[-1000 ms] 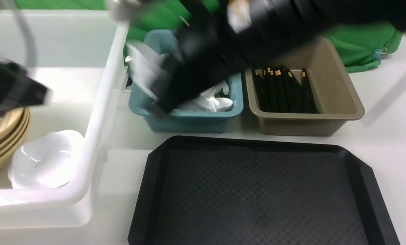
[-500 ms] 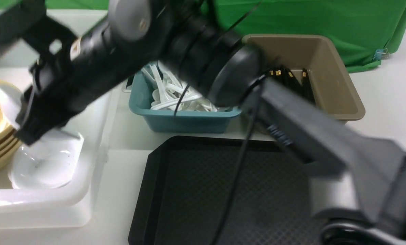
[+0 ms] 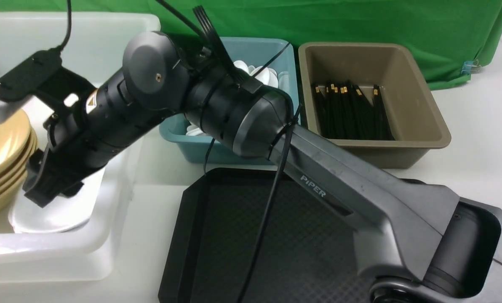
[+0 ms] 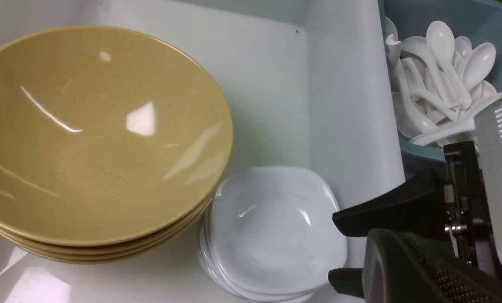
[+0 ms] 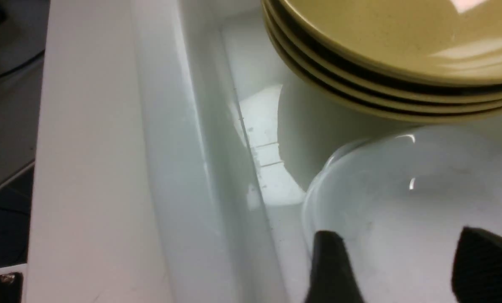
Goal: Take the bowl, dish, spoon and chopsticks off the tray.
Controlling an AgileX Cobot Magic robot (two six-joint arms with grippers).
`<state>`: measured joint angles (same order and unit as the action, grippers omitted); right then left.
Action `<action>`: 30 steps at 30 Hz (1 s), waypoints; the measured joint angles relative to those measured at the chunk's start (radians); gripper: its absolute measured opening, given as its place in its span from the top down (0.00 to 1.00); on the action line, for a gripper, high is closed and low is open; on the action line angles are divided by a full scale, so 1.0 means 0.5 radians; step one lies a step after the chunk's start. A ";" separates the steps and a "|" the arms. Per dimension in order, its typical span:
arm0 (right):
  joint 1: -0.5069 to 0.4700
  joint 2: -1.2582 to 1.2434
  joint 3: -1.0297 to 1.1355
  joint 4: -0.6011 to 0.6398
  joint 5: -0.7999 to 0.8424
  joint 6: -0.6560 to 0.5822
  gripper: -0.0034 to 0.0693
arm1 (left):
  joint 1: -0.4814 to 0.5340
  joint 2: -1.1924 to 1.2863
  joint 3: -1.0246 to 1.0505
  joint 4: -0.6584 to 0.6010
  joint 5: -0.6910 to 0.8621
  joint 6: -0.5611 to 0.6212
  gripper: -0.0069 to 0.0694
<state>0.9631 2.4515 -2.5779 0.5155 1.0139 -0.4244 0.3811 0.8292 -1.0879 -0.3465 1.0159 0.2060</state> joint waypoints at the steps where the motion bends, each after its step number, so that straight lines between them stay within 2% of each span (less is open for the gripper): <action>1: 0.000 -0.016 0.000 -0.008 0.037 0.036 0.36 | 0.000 0.000 0.000 0.000 0.007 0.000 0.93; 4: -0.036 -0.088 -0.032 -0.025 0.202 0.142 0.36 | -0.044 0.000 0.000 0.005 0.019 0.002 0.93; 7: -0.137 -0.255 -0.098 -0.116 0.366 0.286 0.59 | -0.244 0.002 0.000 0.003 0.023 0.043 0.93; 9: -0.233 -0.418 -0.109 -0.198 0.378 0.337 0.81 | -0.400 0.002 0.000 -0.004 0.026 0.081 0.93; 11: -0.323 -0.582 -0.120 -0.307 0.383 0.373 0.89 | -0.588 -0.002 0.000 -0.003 0.026 0.100 0.93; 12: -0.351 -0.638 -0.122 -0.358 0.383 0.393 0.91 | -0.678 -0.005 0.000 -0.003 0.026 0.116 0.93; 14: -0.426 -0.849 -0.125 -0.638 0.385 0.467 0.94 | -0.916 -0.020 0.002 -0.003 0.037 0.172 0.93; 18: -0.456 -1.209 -0.058 -1.056 0.387 0.558 0.94 | -1.182 -0.119 0.008 -0.007 0.055 0.197 0.93; 20: -0.454 -1.479 0.081 -1.190 0.387 0.586 0.95 | -1.269 -0.221 0.009 0.017 0.029 0.159 0.93; 25: -0.454 -2.028 0.627 -1.421 0.384 0.690 0.95 | -1.298 -0.505 0.016 0.079 -0.062 0.060 0.93; 29: -0.454 -2.495 1.379 -1.636 0.282 0.871 0.95 | -1.298 -0.743 0.102 0.091 -0.103 0.034 0.93; 30: -0.454 -2.521 1.420 -1.656 0.257 0.881 0.95 | -1.298 -0.756 0.117 0.091 -0.108 0.032 0.93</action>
<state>0.7362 1.1908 -1.8677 -0.3123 1.1423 0.0163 -0.2680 0.4513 -1.0295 -0.3012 0.9619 0.2220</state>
